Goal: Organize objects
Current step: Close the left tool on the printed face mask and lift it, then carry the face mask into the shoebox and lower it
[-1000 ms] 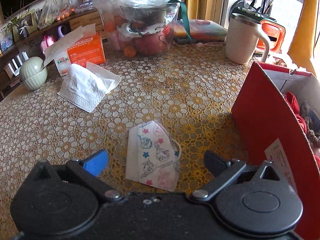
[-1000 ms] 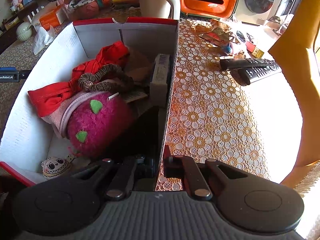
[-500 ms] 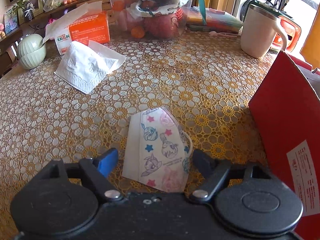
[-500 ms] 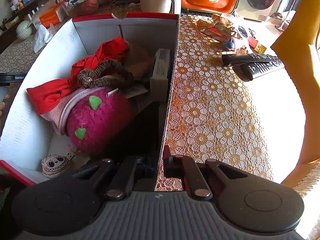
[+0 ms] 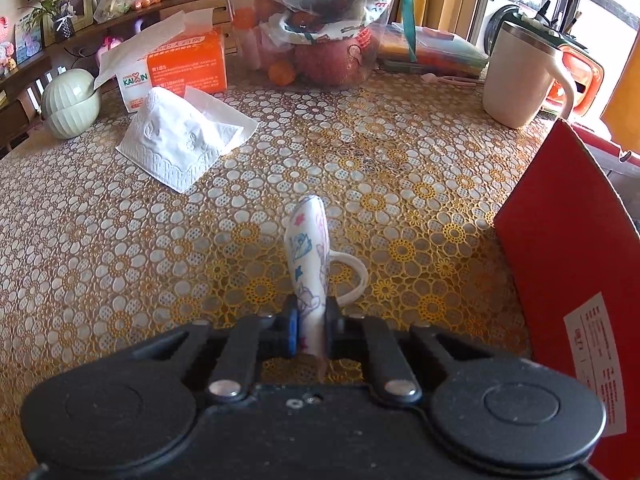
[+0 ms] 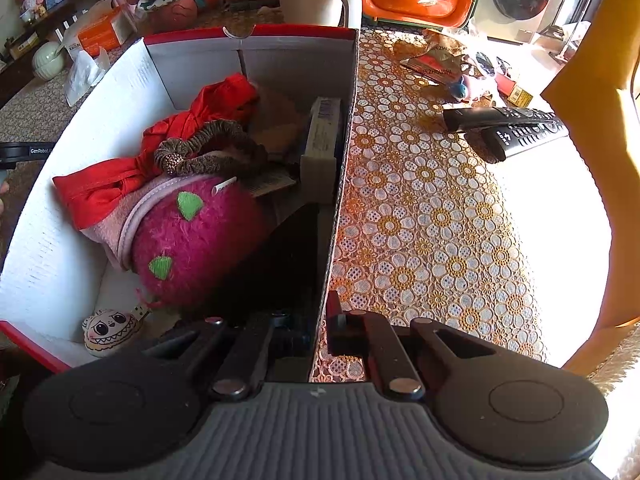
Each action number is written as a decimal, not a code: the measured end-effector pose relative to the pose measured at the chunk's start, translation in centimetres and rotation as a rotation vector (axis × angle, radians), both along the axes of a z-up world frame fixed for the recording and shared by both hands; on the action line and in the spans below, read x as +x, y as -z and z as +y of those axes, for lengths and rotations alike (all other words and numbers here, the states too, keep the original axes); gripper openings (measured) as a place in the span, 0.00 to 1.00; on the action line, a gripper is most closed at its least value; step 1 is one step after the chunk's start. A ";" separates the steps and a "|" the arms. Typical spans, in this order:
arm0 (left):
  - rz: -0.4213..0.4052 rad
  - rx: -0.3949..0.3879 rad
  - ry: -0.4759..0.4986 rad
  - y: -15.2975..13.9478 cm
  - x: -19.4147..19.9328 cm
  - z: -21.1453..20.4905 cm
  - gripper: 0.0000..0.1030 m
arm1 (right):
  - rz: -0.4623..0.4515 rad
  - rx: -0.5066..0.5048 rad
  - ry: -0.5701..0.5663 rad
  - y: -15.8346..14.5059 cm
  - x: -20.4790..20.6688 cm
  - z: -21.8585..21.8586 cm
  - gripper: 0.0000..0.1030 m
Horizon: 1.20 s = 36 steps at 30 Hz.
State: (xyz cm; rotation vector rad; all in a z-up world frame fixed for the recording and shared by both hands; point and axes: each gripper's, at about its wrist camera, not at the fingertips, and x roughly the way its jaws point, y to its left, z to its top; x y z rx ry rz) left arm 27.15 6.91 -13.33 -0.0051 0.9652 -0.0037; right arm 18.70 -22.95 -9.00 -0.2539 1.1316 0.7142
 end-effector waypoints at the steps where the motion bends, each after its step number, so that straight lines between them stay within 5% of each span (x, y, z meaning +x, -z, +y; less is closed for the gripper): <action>1: 0.000 0.014 -0.004 -0.1 -0.1 -0.1 0.10 | 0.000 0.000 0.000 0.0 0.0 0.0 0.07; 12: -0.056 -0.002 0.062 -4.6 -4.4 -1.6 0.09 | -0.016 0.006 0.004 0.0 -0.2 0.0 0.07; 25: -0.172 -0.044 0.256 -11.2 -10.3 -7.9 0.11 | -0.037 0.014 0.005 0.0 -0.3 0.0 0.07; 36: -0.202 -0.047 0.378 -12.5 -11.1 -14.1 0.12 | -0.040 0.028 0.002 -0.1 -0.4 -0.2 0.07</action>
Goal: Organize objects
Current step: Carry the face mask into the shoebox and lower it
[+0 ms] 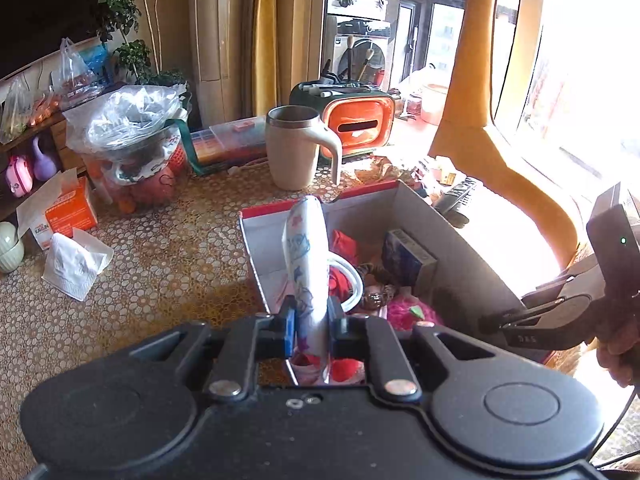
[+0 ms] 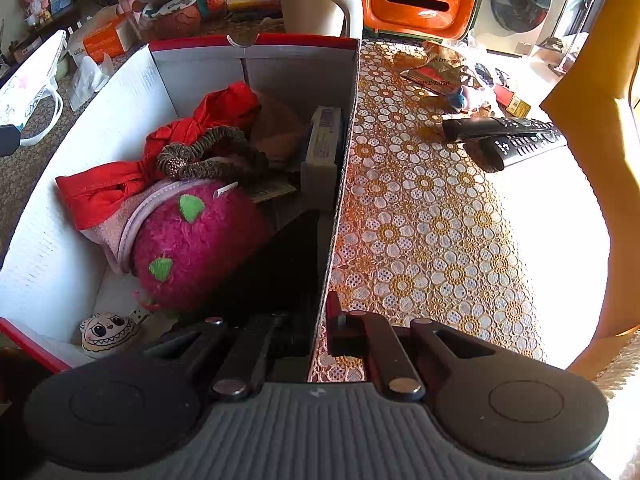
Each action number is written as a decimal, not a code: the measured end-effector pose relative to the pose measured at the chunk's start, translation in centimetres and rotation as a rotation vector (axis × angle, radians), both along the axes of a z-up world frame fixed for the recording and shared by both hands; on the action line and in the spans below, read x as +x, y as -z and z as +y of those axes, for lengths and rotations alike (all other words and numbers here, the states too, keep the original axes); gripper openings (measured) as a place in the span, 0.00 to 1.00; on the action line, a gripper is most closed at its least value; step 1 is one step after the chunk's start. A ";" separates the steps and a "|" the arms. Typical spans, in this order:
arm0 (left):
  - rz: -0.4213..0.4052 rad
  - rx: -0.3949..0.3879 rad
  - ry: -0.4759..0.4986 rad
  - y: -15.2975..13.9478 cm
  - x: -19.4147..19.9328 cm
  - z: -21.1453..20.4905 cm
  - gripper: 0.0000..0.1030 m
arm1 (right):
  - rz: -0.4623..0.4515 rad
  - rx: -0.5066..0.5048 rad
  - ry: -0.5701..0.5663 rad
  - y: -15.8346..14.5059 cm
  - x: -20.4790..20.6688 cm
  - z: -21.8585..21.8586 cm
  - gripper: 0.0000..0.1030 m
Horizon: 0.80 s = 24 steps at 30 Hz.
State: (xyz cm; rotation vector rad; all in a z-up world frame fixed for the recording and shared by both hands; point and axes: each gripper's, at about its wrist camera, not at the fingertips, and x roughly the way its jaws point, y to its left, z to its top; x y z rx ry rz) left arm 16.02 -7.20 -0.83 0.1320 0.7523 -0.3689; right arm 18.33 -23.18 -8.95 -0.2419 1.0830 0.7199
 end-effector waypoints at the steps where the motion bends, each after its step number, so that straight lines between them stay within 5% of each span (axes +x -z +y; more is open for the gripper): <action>1: -0.003 0.004 0.010 0.0 0.1 -0.6 0.12 | 0.000 0.000 0.000 0.0 0.0 0.0 0.07; 12: 0.025 0.092 0.096 2.6 2.7 -6.3 0.14 | 0.002 0.006 0.000 0.0 0.0 0.0 0.07; 24: 0.091 0.157 0.082 6.2 5.1 -7.7 0.20 | 0.008 0.020 -0.001 0.1 0.1 -0.2 0.07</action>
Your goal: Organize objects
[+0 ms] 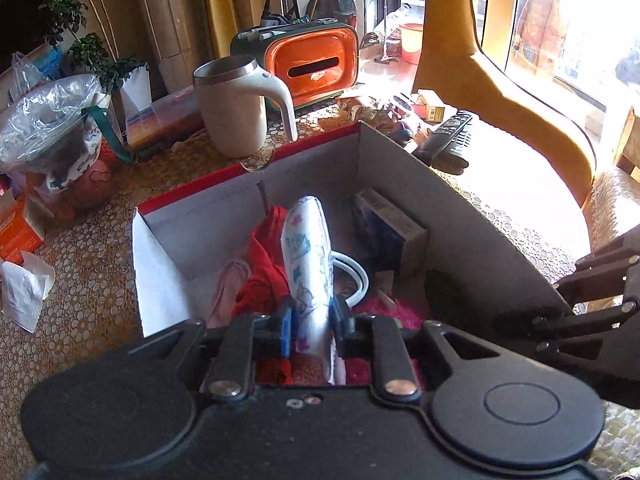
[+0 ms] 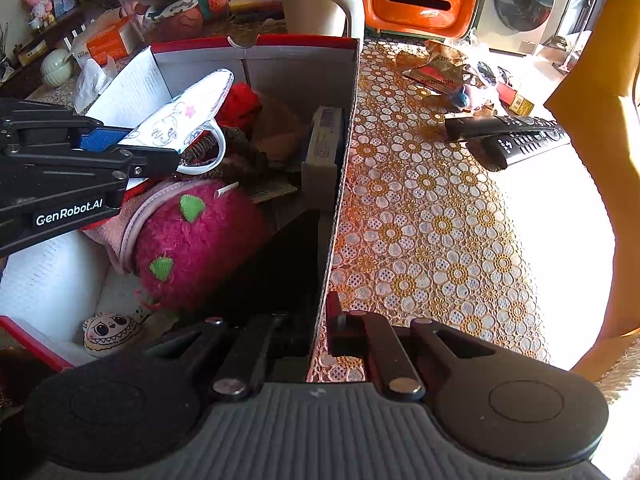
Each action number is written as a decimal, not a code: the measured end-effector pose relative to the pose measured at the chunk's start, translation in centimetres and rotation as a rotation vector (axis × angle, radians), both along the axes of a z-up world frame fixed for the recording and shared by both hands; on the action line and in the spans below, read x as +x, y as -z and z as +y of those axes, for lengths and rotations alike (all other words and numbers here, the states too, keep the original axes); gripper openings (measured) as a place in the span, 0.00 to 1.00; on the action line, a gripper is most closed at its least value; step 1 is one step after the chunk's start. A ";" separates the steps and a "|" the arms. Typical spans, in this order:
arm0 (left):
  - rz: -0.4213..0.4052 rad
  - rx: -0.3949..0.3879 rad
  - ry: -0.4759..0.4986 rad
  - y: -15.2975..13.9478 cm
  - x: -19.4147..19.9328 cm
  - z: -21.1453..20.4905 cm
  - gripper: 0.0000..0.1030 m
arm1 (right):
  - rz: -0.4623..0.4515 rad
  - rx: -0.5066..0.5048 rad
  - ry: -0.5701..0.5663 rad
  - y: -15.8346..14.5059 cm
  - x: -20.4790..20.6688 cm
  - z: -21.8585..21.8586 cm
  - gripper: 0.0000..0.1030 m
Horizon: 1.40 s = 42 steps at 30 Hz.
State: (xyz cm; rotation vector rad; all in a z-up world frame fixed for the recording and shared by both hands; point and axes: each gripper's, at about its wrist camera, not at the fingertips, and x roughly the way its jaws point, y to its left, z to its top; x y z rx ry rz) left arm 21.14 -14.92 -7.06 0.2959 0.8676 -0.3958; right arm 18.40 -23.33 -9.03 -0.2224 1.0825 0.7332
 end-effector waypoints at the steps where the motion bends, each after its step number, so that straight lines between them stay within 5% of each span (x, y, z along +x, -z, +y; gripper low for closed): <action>1: 0.003 0.000 0.002 0.2 0.1 0.0 0.22 | 0.000 0.000 0.000 0.0 0.0 0.0 0.07; 7: 0.017 0.021 0.017 1.1 0.1 -0.5 0.33 | 0.002 0.004 0.003 0.0 0.0 0.0 0.07; 19: -0.023 -0.015 0.003 0.6 -0.8 0.8 0.75 | -0.002 0.002 0.011 -0.1 -0.1 0.0 0.07; 34: -0.098 -0.100 0.038 -2.9 -4.7 1.8 0.98 | -0.001 -0.006 0.012 -0.4 -1.0 0.1 0.08; 42: -0.129 -0.145 0.030 -4.6 -6.8 2.7 0.98 | -0.029 0.025 0.020 -1.9 -2.1 -1.1 0.08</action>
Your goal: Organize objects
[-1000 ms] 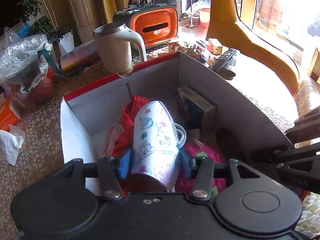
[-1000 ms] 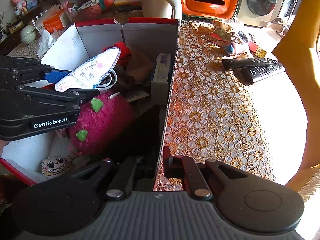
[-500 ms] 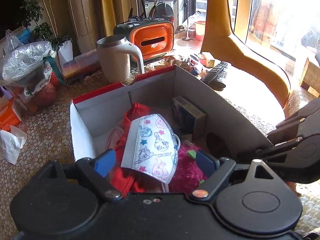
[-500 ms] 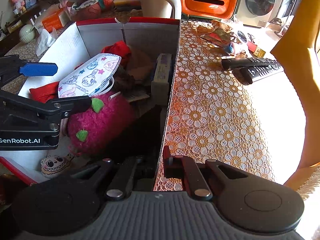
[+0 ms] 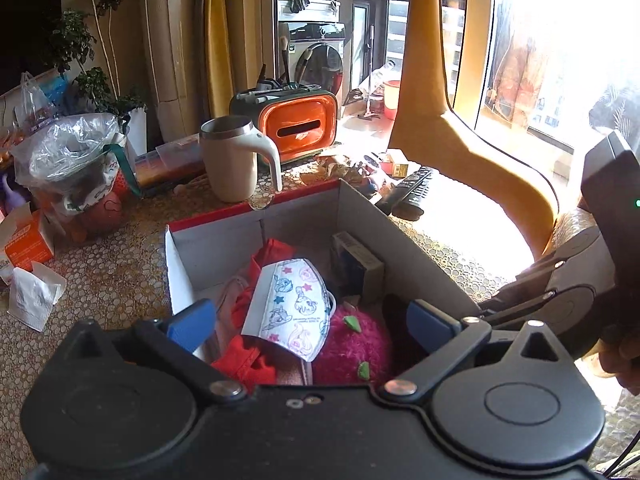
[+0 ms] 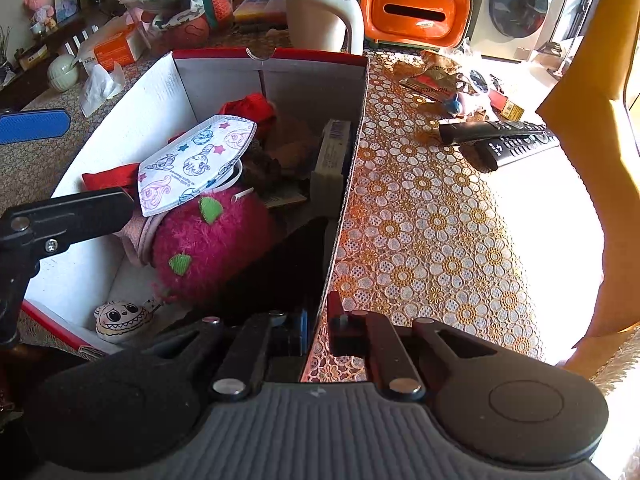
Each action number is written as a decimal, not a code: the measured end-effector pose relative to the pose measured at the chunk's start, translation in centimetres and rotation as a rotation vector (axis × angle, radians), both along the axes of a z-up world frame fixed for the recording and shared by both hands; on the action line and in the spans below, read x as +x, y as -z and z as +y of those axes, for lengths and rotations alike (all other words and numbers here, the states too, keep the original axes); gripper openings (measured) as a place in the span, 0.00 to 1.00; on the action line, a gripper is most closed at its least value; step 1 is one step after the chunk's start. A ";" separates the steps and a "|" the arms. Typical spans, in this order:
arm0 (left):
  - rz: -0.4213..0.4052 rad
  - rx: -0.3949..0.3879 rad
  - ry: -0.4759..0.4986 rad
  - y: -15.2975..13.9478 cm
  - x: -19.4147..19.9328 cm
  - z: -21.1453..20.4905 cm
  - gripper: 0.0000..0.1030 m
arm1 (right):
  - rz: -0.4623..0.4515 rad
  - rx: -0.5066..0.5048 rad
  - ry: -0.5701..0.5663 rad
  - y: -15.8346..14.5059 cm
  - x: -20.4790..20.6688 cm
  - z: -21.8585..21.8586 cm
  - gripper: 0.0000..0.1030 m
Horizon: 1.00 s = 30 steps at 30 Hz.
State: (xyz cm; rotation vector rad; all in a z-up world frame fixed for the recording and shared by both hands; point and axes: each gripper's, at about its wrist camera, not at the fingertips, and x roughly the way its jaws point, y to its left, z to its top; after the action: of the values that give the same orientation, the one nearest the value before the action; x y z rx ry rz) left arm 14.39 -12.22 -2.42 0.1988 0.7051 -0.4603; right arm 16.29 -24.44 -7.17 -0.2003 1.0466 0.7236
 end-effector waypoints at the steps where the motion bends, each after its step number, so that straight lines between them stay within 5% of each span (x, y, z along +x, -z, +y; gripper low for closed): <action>1: -0.002 -0.006 -0.003 -0.1 -0.4 0.2 0.98 | -0.004 0.005 0.002 -0.2 -0.2 -0.2 0.08; 17: -0.076 -0.079 -0.160 -2.5 -5.8 3.4 0.99 | -0.213 0.214 0.054 -6.9 -5.6 -5.3 0.10; 22: -0.078 -0.115 -0.185 -3.1 -7.3 4.5 0.99 | -0.248 0.293 0.036 -8.1 -7.8 -5.6 0.25; 26: -0.080 -0.122 -0.182 -3.2 -8.4 4.8 0.99 | -0.273 0.342 0.033 -8.6 -9.4 -5.9 0.46; 30: -0.088 -0.122 -0.184 -3.2 -9.2 5.1 0.99 | -0.285 0.369 0.051 -8.8 -10.2 -6.3 0.53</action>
State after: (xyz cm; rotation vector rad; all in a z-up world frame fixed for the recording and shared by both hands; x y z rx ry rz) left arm 5.17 -7.12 0.78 0.0386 0.6014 -0.3151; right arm 6.07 -30.75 1.59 0.0424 0.6321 0.8021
